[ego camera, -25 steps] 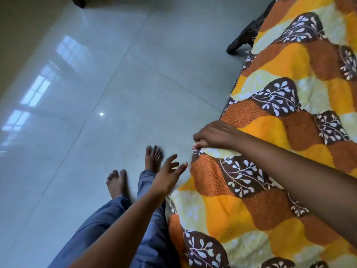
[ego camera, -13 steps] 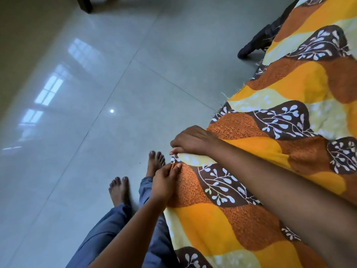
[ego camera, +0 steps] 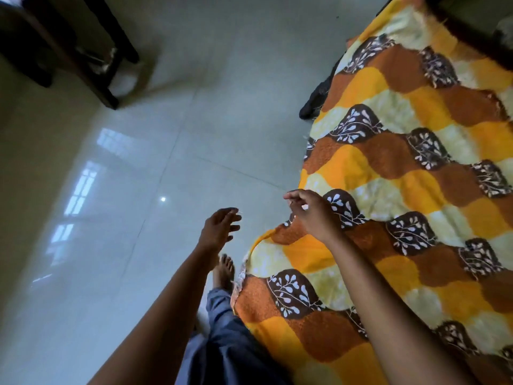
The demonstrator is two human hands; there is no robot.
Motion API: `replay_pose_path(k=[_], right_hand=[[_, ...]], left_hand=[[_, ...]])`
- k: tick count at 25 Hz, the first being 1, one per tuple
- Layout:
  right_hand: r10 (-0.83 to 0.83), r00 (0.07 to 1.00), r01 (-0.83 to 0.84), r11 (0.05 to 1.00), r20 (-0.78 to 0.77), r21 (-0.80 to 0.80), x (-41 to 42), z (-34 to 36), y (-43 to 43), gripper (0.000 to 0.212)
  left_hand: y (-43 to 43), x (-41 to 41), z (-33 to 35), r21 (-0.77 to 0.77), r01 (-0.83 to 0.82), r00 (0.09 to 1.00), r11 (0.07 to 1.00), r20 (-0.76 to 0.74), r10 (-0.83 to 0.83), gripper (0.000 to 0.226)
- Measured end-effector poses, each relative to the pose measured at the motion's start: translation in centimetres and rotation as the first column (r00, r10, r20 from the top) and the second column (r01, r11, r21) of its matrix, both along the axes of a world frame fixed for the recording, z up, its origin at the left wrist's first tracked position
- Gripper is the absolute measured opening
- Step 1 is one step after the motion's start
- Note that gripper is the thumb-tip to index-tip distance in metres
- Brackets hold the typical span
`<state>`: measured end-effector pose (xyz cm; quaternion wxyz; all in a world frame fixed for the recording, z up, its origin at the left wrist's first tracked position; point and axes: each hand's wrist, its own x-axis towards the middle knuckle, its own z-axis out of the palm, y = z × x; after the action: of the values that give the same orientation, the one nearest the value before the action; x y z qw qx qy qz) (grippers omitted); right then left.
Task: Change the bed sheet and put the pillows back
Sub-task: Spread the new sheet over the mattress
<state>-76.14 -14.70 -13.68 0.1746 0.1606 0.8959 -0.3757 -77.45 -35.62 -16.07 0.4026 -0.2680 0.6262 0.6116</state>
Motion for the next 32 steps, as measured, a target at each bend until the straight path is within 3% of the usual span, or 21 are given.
replay_pose_path(k=[4, 8, 16, 20, 23, 27, 30, 32], right_hand=[[-0.215, 0.977, 0.214, 0.975, -0.008, -0.061, -0.1, 3.4, 1.6, 0.018], [-0.325, 0.944, 0.322, 0.945, -0.06, -0.054, -2.4, 7.6, 3.7, 0.018], [-0.462, 0.831, 0.475, 0.879, -0.309, -0.036, -14.5, 11.9, 11.1, 0.018], [-0.372, 0.848, 0.443, 0.888, -0.378, 0.121, -23.7, 10.8, 18.3, 0.018], [-0.171, 0.901, 0.321, 0.882, -0.399, 0.345, -28.3, 8.2, 23.1, 0.02], [-0.019, 0.969, 0.148, 0.847, -0.248, 0.511, -31.3, 2.9, 27.6, 0.046], [0.044, 0.974, 0.085, 0.838, -0.22, 0.54, -32.7, 0.3, 29.6, 0.056], [0.107, 0.982, 0.013, 0.791, -0.159, 0.612, -33.9, -0.2, 30.1, 0.053]], left_hand=[[1.3, -3.6, 4.4, -0.062, 0.146, 0.977, 0.987, -0.147, -0.154, 0.02], [4.5, -7.5, 7.2, -0.114, 0.304, 0.909, 0.946, -0.261, -0.324, 0.031], [14.7, -23.8, 9.4, -0.202, 0.551, 0.641, 0.81, -0.519, -0.566, 0.027], [21.8, -33.6, 6.9, -0.241, 0.584, 0.519, 0.775, -0.623, -0.585, 0.028], [26.2, -37.9, 4.1, -0.223, 0.626, 0.434, 0.747, -0.697, -0.571, 0.035], [31.0, -41.8, -3.1, -0.384, 0.63, 0.131, 0.675, -0.805, -0.579, 0.049], [34.2, -43.2, -7.8, -0.302, 0.616, 0.113, 0.728, -0.881, -0.46, 0.05], [36.3, -43.1, -9.6, -0.187, 0.648, 0.194, 0.738, -0.897, -0.397, 0.046]])
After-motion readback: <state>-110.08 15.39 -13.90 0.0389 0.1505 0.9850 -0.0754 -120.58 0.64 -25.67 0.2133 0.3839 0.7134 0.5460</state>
